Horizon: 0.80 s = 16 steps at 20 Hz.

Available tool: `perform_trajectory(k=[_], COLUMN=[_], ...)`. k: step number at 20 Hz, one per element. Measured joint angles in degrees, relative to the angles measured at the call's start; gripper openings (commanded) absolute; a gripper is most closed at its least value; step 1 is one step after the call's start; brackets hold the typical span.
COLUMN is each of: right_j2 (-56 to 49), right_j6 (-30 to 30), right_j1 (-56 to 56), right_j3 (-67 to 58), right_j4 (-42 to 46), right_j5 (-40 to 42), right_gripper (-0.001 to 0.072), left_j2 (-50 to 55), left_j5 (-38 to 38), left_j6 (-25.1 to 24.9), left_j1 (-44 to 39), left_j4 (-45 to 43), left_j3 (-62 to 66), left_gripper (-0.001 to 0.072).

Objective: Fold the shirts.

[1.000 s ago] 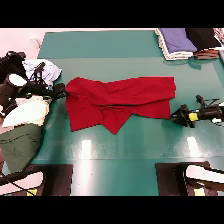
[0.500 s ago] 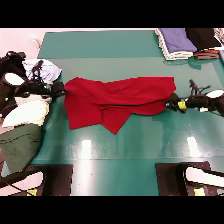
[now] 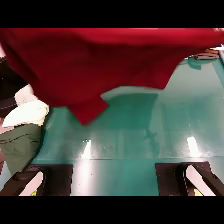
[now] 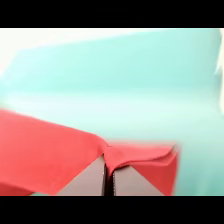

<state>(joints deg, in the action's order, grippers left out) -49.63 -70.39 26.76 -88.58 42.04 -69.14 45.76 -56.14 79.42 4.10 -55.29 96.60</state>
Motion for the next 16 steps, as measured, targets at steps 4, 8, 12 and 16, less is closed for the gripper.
perform_trajectory(k=[4,8,12,16], right_j2=[4.1,2.6,-2.2,-8.0], right_j6=[-2.4,-5.9,-9.9,-11.8], right_j1=[8.9,13.5,14.7,9.7], right_j3=[-14.4,-25.0,-28.3,-19.7], right_j4=[0.0,0.0,-0.1,3.8], right_j5=[-3.9,-9.2,-14.3,-17.6], right_gripper=[0.0015,0.0015,0.0015,0.0014], left_j2=[-3.4,-3.9,-0.8,7.8], left_j5=[-0.5,-0.9,-4.2,-9.3], left_j6=[1.6,3.5,5.6,6.7], left_j1=[0.0,0.0,0.0,0.0], left_j4=[-2.2,-5.0,-6.2,-3.8], left_j3=[16.1,22.0,18.1,9.5], left_gripper=[0.0026,0.0026,0.0027,0.0027])
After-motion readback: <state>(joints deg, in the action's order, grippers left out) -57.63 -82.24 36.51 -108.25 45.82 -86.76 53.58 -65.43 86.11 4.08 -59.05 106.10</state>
